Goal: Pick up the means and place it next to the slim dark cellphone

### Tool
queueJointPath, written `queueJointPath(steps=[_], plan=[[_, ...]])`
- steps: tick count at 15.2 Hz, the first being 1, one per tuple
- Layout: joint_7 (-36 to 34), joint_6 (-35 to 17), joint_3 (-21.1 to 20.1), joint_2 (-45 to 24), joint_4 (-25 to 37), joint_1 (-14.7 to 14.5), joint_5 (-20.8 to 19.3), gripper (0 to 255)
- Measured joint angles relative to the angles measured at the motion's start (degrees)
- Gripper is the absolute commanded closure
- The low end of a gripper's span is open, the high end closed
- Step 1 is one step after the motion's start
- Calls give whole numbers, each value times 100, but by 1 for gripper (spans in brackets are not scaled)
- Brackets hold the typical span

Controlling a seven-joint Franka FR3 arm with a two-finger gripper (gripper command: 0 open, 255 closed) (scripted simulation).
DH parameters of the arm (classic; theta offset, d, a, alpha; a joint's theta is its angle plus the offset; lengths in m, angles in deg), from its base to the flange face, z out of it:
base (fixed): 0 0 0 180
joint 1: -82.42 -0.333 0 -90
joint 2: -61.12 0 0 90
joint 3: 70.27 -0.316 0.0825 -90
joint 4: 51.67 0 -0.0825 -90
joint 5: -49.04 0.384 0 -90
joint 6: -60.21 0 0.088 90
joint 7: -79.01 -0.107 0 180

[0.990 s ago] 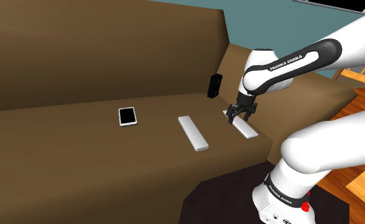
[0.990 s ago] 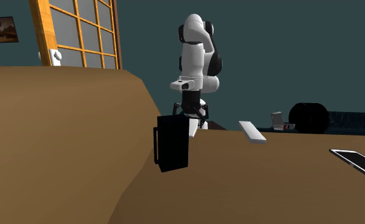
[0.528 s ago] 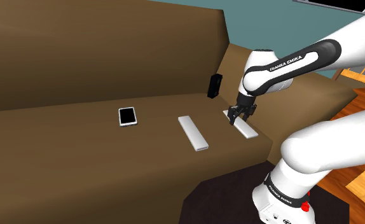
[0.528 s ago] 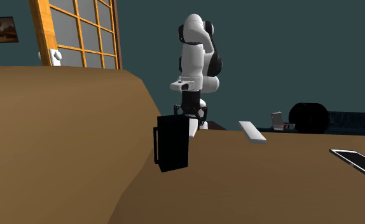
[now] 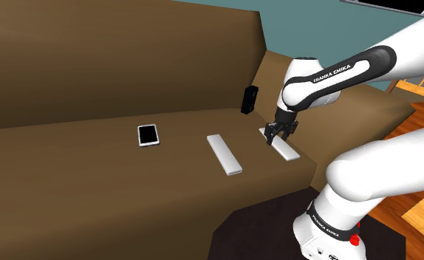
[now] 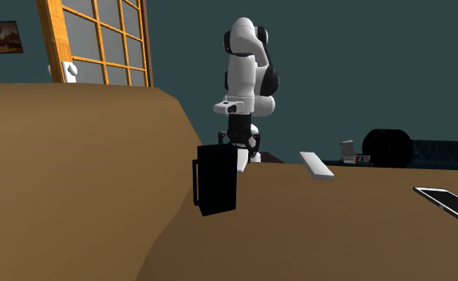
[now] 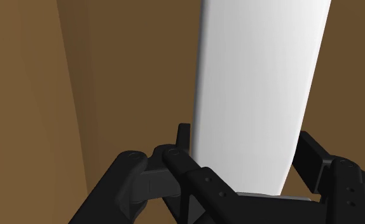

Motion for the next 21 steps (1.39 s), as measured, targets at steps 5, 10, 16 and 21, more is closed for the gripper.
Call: queueJointPath(steps=[5,10,16,21], plan=[[16,324,-20,194,133,-6,26,255],[21,850,-69,491,364,-27,77,255],[41,1447,-116,781,671,-39,127,255],[-225,1611,-362,678,923,-243,330,255]])
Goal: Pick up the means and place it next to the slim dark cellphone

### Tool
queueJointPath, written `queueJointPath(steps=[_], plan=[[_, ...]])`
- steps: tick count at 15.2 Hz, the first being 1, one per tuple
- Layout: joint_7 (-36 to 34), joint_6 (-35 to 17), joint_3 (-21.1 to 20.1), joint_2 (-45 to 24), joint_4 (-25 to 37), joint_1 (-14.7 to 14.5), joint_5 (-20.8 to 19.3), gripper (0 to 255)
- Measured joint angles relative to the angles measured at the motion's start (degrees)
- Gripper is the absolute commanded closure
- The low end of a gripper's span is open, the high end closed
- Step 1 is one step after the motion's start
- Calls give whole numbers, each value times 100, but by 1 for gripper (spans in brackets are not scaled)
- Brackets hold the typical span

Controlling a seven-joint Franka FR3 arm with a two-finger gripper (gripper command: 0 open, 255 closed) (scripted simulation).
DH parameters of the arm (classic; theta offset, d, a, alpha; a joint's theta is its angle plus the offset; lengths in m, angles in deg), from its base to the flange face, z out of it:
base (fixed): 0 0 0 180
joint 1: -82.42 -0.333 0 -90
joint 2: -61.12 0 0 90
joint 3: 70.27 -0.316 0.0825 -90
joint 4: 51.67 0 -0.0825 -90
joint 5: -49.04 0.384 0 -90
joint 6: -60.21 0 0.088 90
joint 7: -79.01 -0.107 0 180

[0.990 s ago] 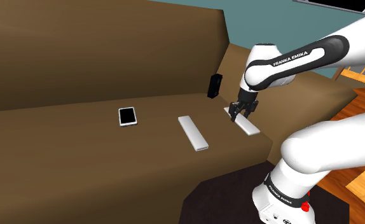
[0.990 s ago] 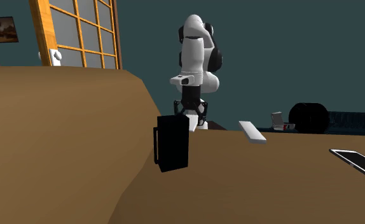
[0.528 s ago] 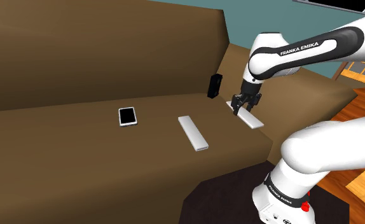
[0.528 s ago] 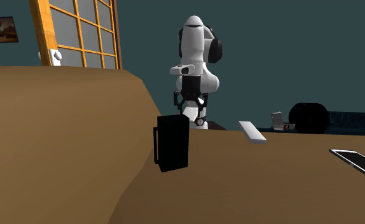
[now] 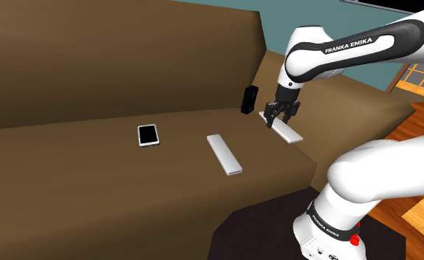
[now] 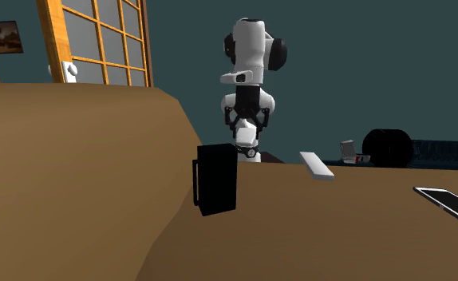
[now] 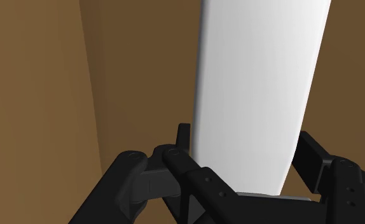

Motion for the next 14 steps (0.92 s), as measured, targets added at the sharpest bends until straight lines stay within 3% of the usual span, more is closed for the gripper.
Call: queueJointPath(steps=[6,14], plan=[[-767,-217,-628,-777,531,-494,458,255],[-1743,-353,-1373,-2085,1699,-910,753,255]])
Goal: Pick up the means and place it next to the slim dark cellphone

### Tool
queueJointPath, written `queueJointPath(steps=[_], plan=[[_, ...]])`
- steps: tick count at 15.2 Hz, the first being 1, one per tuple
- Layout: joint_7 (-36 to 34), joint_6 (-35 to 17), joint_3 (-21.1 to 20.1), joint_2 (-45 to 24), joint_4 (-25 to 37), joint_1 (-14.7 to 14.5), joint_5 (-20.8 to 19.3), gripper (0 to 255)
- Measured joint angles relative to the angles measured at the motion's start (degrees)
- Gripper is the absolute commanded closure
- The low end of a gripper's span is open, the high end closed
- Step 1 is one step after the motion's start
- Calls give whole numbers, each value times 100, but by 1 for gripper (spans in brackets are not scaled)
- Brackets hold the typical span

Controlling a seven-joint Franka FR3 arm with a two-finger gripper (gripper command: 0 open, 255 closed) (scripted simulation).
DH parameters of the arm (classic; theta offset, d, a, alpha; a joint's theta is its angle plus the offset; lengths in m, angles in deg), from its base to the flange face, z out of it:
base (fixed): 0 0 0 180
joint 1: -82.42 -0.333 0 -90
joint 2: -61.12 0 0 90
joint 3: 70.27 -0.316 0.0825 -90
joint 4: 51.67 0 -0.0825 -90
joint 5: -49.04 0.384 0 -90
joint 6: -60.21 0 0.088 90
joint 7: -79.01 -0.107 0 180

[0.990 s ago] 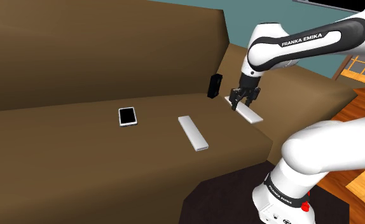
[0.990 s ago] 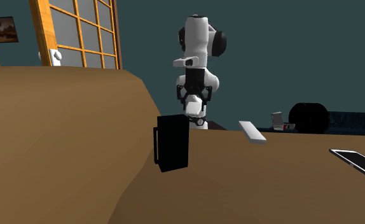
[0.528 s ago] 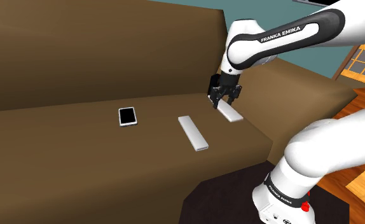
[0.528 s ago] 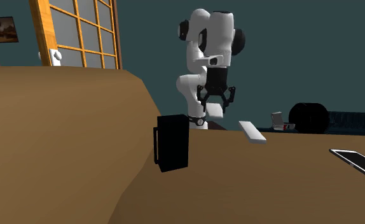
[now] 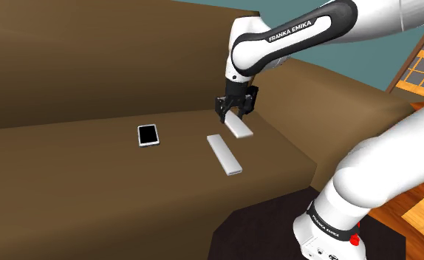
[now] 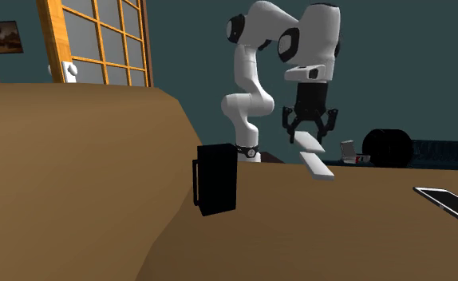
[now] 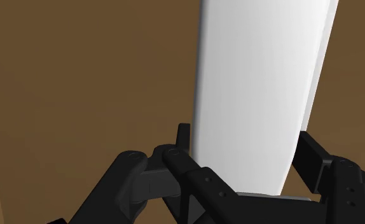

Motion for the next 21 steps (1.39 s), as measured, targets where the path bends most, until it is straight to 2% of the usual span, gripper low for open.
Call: queueJointPath(steps=[8,13,16,21], plan=[[-938,54,-565,-1375,1411,-264,-134,255],[-1516,360,-808,-2333,2637,-472,-394,255],[-1686,261,-855,-2628,2816,-548,-489,255],[-1747,-72,-849,-2825,2667,-566,-564,255]])
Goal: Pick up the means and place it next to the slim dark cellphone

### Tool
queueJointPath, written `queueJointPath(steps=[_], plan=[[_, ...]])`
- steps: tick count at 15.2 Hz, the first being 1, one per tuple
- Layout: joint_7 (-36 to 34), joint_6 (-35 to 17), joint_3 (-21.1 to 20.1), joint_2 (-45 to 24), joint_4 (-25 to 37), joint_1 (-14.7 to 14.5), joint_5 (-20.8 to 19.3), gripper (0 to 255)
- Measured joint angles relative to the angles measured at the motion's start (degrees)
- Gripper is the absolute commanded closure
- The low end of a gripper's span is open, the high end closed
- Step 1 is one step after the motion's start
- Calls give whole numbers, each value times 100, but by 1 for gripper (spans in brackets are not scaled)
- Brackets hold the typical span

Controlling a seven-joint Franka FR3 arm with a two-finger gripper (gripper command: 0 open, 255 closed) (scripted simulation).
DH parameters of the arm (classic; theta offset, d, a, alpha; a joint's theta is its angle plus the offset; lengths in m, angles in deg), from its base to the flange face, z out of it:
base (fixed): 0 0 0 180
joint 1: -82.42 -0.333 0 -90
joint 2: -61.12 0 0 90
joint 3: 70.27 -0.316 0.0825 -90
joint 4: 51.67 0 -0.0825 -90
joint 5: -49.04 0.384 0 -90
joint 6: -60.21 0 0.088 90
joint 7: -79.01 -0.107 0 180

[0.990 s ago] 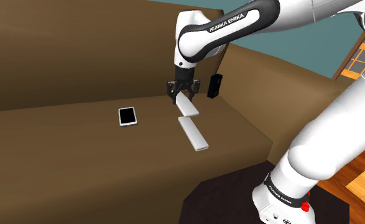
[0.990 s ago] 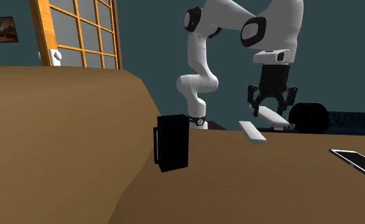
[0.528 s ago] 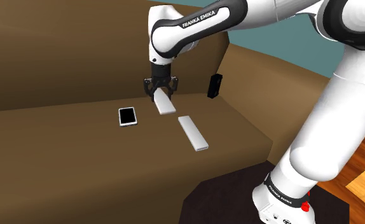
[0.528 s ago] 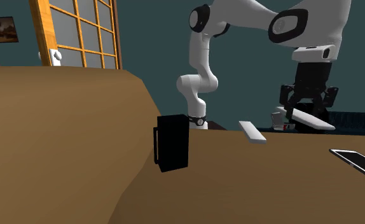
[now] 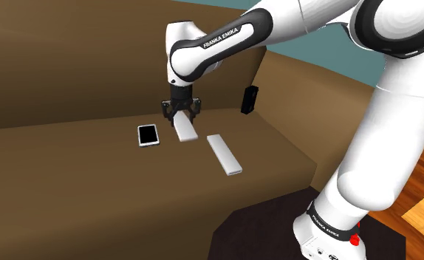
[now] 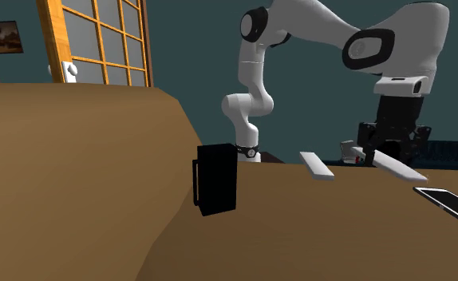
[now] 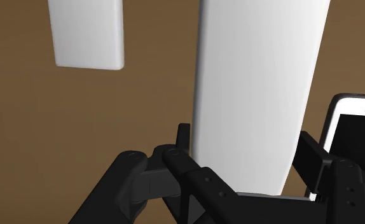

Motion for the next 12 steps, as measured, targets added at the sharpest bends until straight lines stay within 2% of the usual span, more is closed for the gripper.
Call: queueJointPath(steps=[7,12], plan=[[-91,-455,16,-260,-208,-28,-107,255],[-90,-515,20,-264,-263,-25,-111,255]])
